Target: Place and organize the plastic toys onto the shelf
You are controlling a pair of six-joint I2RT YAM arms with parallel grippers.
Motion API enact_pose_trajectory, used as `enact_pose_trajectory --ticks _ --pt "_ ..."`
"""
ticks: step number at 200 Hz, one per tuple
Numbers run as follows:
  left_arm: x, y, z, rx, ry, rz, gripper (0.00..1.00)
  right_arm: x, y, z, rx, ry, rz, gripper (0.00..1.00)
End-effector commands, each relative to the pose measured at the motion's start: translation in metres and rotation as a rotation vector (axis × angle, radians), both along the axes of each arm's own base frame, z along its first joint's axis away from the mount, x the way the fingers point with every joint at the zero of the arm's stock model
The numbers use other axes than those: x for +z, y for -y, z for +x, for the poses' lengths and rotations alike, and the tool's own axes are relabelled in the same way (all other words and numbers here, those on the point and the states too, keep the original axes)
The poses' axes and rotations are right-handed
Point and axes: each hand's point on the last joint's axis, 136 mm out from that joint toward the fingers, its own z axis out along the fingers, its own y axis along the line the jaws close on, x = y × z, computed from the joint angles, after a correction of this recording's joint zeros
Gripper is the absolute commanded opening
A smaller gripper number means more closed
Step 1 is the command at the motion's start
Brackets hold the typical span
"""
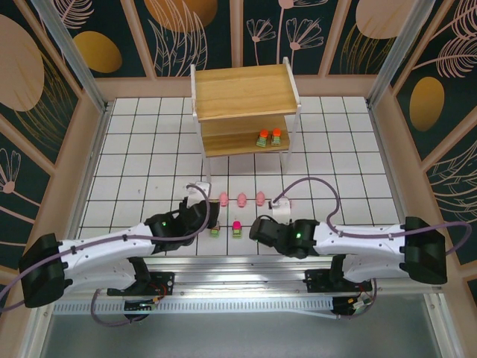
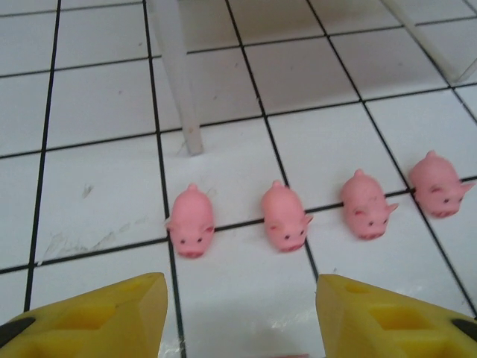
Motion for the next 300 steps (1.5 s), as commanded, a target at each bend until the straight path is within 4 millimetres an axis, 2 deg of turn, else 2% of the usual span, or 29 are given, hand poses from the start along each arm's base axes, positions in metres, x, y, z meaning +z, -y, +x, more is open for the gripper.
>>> enact_pose_trajectory --ticks 1,27,77,140,212,300 --pt "-0.005 -0.002 -0.006 -0.023 -0.006 -0.022 0.56 0.001 -0.013 0.001 -0.034 0.012 0.048 0.54" --pt "-0.013 -0.005 -0.01 -0.041 -0.014 -0.008 0.56 -0.008 -0.018 0.0 -0.023 -0.005 0.039 0.6" --pt "-0.025 -0.005 -0.013 -0.06 -0.028 -0.009 0.57 -0.023 -0.022 -0.001 -0.001 -0.022 0.005 0.61" --pt "-0.033 -0.007 -0.015 -0.075 -0.029 0.015 0.57 -0.037 -0.025 0.0 0.017 -0.031 -0.025 0.52" --pt "-0.039 -0.008 -0.016 -0.083 -0.035 0.032 0.57 -0.057 -0.019 -0.002 0.011 -0.053 -0.06 0.47" --pt "-0.043 -0.009 -0.016 -0.079 -0.038 0.03 0.58 -0.068 -0.015 -0.005 0.01 -0.066 -0.083 0.42"
